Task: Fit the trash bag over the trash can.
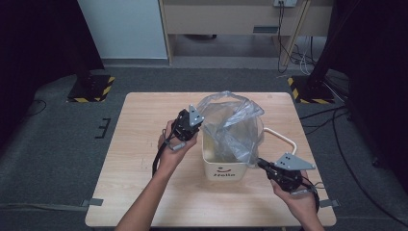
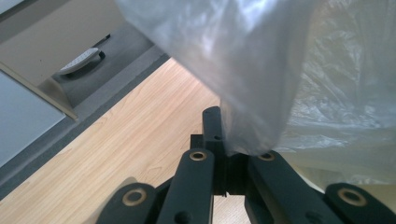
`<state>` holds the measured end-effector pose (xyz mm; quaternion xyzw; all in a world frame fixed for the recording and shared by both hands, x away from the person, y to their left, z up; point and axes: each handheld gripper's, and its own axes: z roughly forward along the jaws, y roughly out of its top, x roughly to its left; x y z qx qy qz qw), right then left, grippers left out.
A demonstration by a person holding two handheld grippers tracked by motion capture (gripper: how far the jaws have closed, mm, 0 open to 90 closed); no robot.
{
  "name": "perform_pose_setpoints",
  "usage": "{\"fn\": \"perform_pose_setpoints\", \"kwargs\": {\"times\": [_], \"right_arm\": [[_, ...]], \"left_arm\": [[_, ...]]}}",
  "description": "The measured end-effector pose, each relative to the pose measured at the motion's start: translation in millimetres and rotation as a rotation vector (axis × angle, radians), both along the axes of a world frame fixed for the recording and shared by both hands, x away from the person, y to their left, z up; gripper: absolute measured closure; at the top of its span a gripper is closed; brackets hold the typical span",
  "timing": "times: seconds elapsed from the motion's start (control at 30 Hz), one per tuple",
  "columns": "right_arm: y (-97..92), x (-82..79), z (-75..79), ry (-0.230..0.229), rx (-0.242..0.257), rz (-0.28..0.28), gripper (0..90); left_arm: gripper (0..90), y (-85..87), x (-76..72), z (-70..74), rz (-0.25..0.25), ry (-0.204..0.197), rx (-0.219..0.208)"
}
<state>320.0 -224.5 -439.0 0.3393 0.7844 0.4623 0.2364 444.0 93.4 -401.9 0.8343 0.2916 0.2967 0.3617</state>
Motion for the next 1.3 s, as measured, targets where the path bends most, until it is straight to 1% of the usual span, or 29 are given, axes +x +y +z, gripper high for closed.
{"fn": "perform_pose_setpoints", "kwargs": {"times": [0.07,0.1,0.2,0.3,0.37,0.5,0.77,0.9,0.93,1.0,1.03,1.1,1.2,1.23,1.3], "right_arm": [[1.1,1.2,-2.2,0.001,-0.006,0.005,90.0],[2.0,1.6,-3.6,0.010,-0.005,0.005,90.0],[3.8,3.2,-5.5,0.013,-0.011,0.008,90.0],[6.5,6.3,-6.6,0.009,-0.013,0.005,90.0],[8.1,7.7,-7.0,0.007,-0.012,0.006,90.0],[9.0,10.9,-7.4,0.012,-0.018,0.013,90.0],[15.2,20.2,-7.6,0.023,-0.019,0.023,90.0],[23.5,21.3,-7.4,0.027,-0.025,0.049,90.0],[26.1,20.7,-7.6,0.026,-0.022,0.056,90.0],[31.6,20.2,-8.1,0.024,-0.033,0.077,90.0],[33.4,20.4,-8.1,0.023,-0.034,0.078,90.0],[35.6,21.8,-7.7,0.021,-0.044,0.076,90.0],[34.3,23.0,-7.4,0.023,-0.048,0.075,90.0],[33.4,22.9,-7.0,0.024,-0.052,0.074,90.0],[31.6,21.8,-5.8,0.024,-0.050,0.068,90.0]], "left_arm": [[89.9,-0.9,1.0,-2.7,-0.005,0.004,0.011],[89.9,-1.2,1.4,-3.8,-0.006,0.006,0.013],[89.8,-1.3,3.6,-7.1,-0.004,0.012,0.009],[89.5,-2.0,5.7,-9.6,-0.002,0.004,0.013],[89.5,-2.4,7.0,-10.8,-0.008,0.002,0.014],[89.7,-2.2,7.5,-13.0,-0.025,0.014,0.018],[89.9,8.7,5.7,-12.8,-0.032,0.028,0.029],[90.0,19.2,-0.9,-14.4,-0.034,0.032,0.022],[90.0,22.0,-2.4,-14.7,-0.036,0.037,0.024],[90.0,26.1,-4.6,-15.7,-0.042,0.047,0.026],[90.0,27.6,-5.9,-16.3,-0.046,0.051,0.034],[90.0,29.8,-7.9,-15.2,-0.041,0.041,0.051],[90.0,34.8,-6.9,-11.4,-0.025,0.027,0.029],[90.0,37.1,-3.8,-10.0,-0.022,0.016,0.019],[89.8,38.1,0.8,-9.4,-0.012,0.013,0.011]]}}
